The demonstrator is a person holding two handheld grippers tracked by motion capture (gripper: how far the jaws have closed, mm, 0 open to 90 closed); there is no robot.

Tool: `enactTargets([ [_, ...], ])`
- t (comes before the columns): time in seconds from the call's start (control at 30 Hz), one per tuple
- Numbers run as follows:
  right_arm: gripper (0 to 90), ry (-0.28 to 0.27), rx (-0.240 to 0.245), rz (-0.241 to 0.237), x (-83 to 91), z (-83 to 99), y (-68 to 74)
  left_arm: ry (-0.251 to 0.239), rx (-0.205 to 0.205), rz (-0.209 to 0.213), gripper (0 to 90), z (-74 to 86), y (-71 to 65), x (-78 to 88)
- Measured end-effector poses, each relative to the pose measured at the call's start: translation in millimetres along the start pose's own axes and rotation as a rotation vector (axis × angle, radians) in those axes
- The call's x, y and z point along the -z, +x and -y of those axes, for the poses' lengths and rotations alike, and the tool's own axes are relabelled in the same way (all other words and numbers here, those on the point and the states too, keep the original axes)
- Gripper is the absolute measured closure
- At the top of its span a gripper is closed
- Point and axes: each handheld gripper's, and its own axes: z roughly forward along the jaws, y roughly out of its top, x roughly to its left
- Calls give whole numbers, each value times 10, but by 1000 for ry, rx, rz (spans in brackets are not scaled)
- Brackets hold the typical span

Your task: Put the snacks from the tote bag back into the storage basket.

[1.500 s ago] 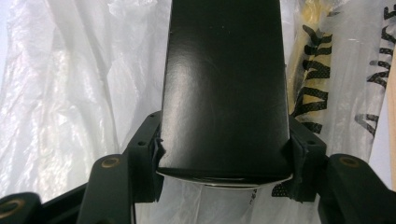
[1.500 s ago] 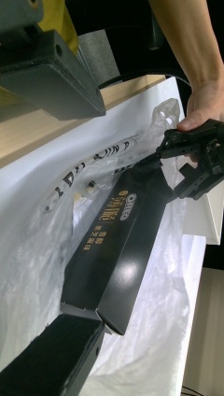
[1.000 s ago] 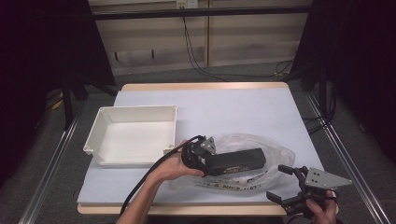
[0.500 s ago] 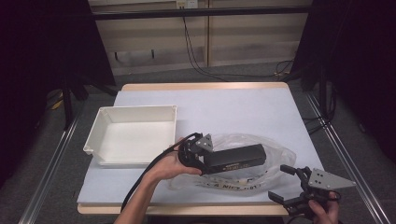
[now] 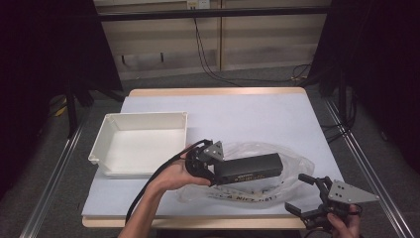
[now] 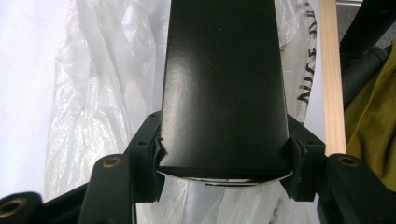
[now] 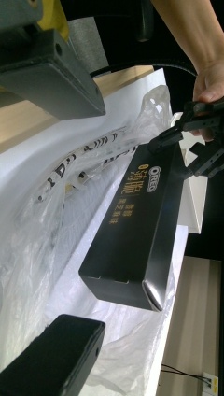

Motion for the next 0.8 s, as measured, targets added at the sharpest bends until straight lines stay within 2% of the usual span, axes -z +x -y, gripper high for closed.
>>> enactTargets([
  [0.03,0,3,0,0,-1,1,1,-11,7,-1,428,8,-1,4],
  [0.07,0,8,10,-1,-12,3,-2,2,4,11,428,9,11,27],
  [0.1,0,17,13,-9,-21,8,2,-7,6,3,428,15,5,29],
  [0.17,0,21,21,-13,-32,8,9,-1,6,12,428,21,11,57],
  [0.27,0,19,26,-12,-33,7,8,-6,6,18,428,34,21,101],
  [0.3,0,20,27,-12,-29,8,4,-23,13,17,428,42,18,108],
  [0.33,0,24,27,2,-18,8,3,-9,8,19,428,41,24,139],
  [0.43,0,11,26,5,2,7,-11,-32,7,15,428,50,25,204],
  [0.5,0,10,24,4,11,6,-15,-31,9,16,428,56,28,258],
  [0.6,0,10,25,3,9,6,-18,-48,12,-2,429,64,28,301],
  [0.63,0,10,24,3,8,6,-18,-47,9,8,429,64,37,328],
  [0.8,0,7,27,9,8,9,-28,-87,19,2,429,62,44,418],
])
